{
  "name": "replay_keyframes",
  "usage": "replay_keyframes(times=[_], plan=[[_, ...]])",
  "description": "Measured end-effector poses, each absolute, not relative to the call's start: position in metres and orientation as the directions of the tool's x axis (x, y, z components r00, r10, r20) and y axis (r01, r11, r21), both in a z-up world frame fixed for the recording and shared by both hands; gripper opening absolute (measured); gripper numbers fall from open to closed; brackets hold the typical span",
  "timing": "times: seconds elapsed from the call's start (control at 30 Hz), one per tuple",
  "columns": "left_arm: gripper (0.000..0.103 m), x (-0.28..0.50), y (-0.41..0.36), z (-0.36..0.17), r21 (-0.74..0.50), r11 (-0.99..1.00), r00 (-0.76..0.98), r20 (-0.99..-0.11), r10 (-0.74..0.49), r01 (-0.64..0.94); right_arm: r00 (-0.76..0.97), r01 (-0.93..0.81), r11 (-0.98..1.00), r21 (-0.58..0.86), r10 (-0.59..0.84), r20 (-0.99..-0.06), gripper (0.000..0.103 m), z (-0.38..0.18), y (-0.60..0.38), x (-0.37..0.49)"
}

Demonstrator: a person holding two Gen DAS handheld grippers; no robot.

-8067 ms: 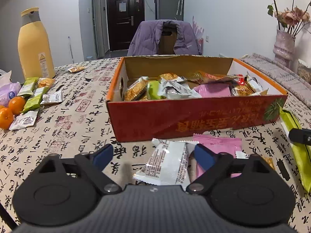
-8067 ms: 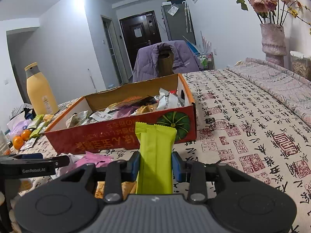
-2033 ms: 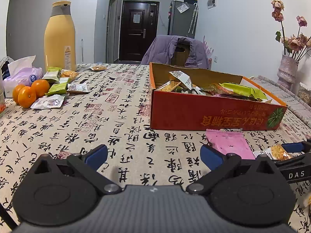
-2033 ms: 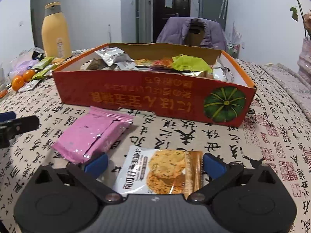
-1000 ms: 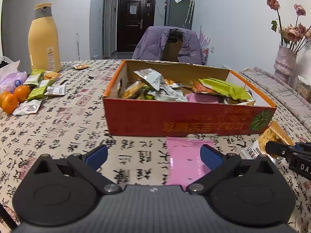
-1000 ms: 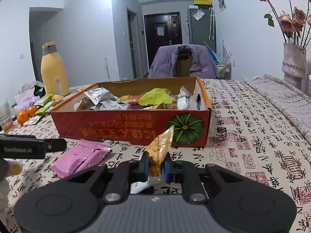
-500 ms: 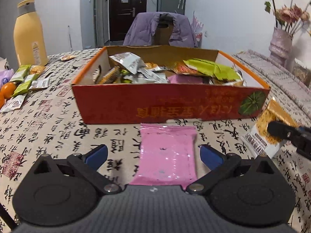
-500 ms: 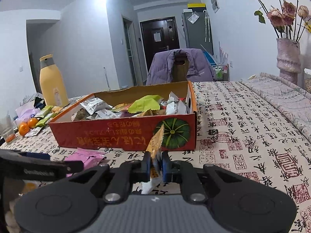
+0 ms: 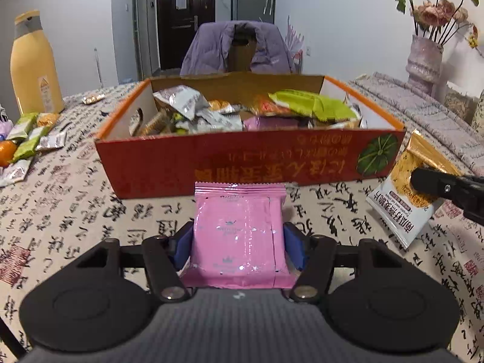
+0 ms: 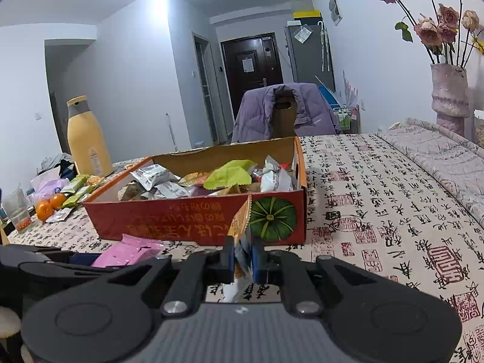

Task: Organize snacks
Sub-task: 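Carry both packets over the box and open both tools to drop them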

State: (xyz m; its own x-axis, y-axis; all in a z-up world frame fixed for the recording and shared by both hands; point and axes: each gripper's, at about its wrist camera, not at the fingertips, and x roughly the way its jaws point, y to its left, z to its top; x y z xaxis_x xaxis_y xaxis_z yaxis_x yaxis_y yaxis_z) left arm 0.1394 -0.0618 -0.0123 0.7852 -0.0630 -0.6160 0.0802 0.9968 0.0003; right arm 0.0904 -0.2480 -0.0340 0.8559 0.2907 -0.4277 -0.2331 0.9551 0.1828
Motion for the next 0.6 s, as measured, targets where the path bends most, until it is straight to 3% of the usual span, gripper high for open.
replay_keyframes(times=[0.6], plan=[[0.063,0.152,-0.039,0.068,-0.014,0.998,0.898,-0.435,-0.061,0.062,0.885,-0.297,0.943,0.153,0.332,-0.326,0.010,0.027,-0.217,0.113]])
